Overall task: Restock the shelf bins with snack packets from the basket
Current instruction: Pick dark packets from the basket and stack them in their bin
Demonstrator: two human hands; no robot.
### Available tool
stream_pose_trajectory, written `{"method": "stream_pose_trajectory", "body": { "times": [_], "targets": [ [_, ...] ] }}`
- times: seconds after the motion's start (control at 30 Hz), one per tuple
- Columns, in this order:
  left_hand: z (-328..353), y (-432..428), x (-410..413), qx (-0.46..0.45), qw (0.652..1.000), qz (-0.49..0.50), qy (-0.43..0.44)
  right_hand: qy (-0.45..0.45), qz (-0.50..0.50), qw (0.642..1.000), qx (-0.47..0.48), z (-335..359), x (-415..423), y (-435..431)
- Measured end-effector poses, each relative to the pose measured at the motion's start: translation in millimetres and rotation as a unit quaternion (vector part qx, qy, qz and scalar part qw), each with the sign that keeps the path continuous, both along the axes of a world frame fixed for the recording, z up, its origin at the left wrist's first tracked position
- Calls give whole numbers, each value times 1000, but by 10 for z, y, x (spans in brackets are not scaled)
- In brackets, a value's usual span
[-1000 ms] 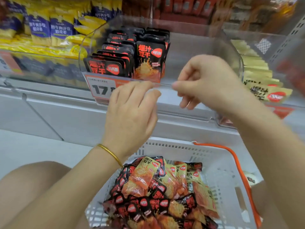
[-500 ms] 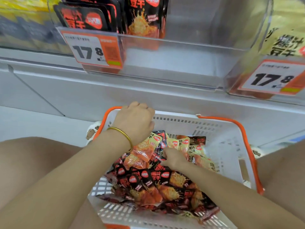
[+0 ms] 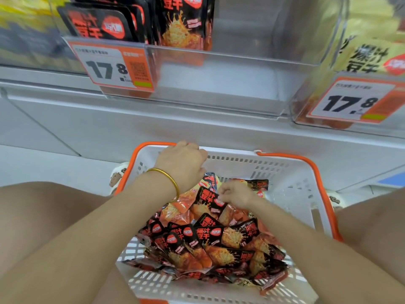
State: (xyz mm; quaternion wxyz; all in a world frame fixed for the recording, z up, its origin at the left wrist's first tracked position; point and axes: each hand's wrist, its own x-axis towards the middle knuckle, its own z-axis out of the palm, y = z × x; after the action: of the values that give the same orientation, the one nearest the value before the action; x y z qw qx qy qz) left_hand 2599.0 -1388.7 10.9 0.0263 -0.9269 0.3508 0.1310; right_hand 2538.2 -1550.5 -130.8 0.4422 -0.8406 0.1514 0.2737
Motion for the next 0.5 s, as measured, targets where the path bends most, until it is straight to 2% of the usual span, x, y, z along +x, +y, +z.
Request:
{"method": "stream_pose_trajectory", "body": {
  "times": [0.13, 0.27, 0.4, 0.5],
  "targets": [
    [8, -21, 6, -16, 997, 14, 69, -88, 73, 993, -13, 771, 189, -279],
    [96, -98, 5, -137, 975, 72, 159, -137, 61, 988, 45, 1398, 147, -365],
    [285, -99, 48, -333, 907, 132, 222, -178, -68, 969, 155, 1732, 2, -340],
    [607, -35, 82, -451, 854, 151, 210, -178, -74, 958, 213, 2011, -70, -219]
  ]
}}
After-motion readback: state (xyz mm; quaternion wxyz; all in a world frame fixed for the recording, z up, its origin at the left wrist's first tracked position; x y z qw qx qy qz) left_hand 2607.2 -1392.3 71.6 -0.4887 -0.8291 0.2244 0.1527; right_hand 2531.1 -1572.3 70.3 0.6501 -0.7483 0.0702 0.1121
